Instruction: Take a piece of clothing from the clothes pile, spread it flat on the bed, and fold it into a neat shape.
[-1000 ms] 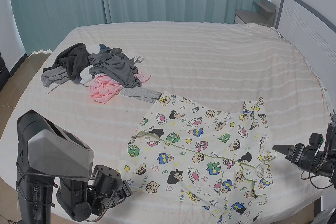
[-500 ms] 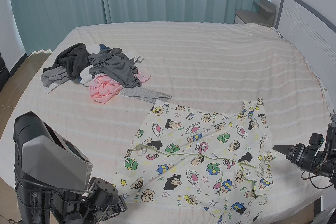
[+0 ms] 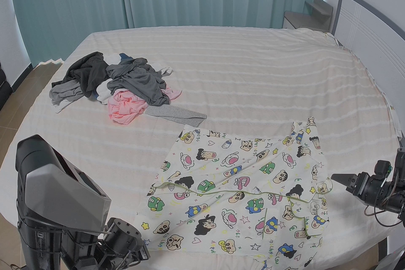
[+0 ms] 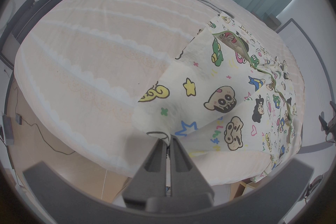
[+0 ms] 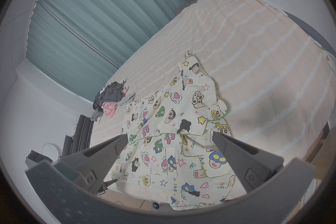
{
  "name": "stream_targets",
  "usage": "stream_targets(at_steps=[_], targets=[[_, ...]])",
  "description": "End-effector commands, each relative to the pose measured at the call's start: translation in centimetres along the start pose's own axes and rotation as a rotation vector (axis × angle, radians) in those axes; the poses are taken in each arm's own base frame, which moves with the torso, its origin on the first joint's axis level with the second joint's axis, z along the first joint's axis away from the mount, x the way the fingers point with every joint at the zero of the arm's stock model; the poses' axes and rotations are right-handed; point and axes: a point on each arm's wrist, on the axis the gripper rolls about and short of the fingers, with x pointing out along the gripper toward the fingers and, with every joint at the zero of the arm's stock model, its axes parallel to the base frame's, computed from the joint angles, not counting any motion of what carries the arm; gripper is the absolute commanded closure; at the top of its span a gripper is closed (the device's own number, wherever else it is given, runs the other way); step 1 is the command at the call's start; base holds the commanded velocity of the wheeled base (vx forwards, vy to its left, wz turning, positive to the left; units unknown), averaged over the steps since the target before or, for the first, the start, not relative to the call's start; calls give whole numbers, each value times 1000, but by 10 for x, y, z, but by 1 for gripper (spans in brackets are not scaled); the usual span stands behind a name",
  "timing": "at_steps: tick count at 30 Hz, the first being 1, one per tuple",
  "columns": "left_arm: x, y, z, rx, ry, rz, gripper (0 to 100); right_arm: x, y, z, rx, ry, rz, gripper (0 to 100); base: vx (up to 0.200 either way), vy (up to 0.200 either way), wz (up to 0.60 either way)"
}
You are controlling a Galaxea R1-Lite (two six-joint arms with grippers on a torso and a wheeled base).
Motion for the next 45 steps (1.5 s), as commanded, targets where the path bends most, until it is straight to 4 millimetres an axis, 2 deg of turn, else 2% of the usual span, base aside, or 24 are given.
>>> stream_targets(at_steps=[1, 7, 8, 16, 21, 24, 25, 28, 30, 33, 37, 39, 41, 43, 44, 45], targets=[[-2, 4, -1, 0, 11, 20, 100, -1, 0, 0, -1, -1, 2, 0, 0, 0, 0], [-1, 4, -1, -1, 5, 13, 100, 0, 0, 0, 0, 1, 0, 0, 0, 0, 0], [-1, 3, -1, 0, 6, 10, 0, 0, 0, 0, 0, 1, 0, 0, 0, 0, 0], [-5, -1, 5, -26, -40, -36, 0, 3, 2, 4, -2, -3, 10, 0, 0, 0, 0], [-32, -11, 37, -108, -204, -185, 0, 7, 3, 9, -4, -5, 17, 0, 0, 0, 0], [-37, -10, 44, -100, -237, -202, 0, 8, 4, 10, -7, -7, 20, 0, 0, 0, 0], [-40, -9, 70, -75, -340, -221, 0, 10, 6, 14, -10, -16, 26, 0, 0, 0, 0], [-32, -19, 113, -75, -472, -259, 0, 13, 6, 17, -10, -17, 24, 0, 0, 0, 0], [-33, -25, 132, -74, -509, -281, 0, 14, 6, 16, -8, -13, 22, 0, 0, 0, 0], [-44, -34, 144, -39, -411, -354, 0, 13, 5, 15, -6, -10, 19, 0, 0, 0, 0], [-83, -45, 159, -43, -231, -513, 0, 13, 3, 18, 1, -22, 7, 0, 0, 0, 0], [-95, -50, 168, -56, -175, -529, 0, 14, 2, 18, 2, -20, 5, 0, 0, 0, 0], [-95, -55, 182, -69, -187, -515, 0, 15, 2, 18, 1, -17, 4, 0, 0, 0, 0], [-80, -58, 199, -86, -199, -496, 0, 16, 2, 18, -6, -13, 5, 0, 0, 0, 0], [-80, -58, 199, -86, -199, -496, 0, 16, 2, 18, -6, -13, 5, 0, 0, 0, 0], [-55, -63, 212, -68, -196, -472, 0, 16, 2, 17, -12, -9, 4, 0, 0, 0, 0]])
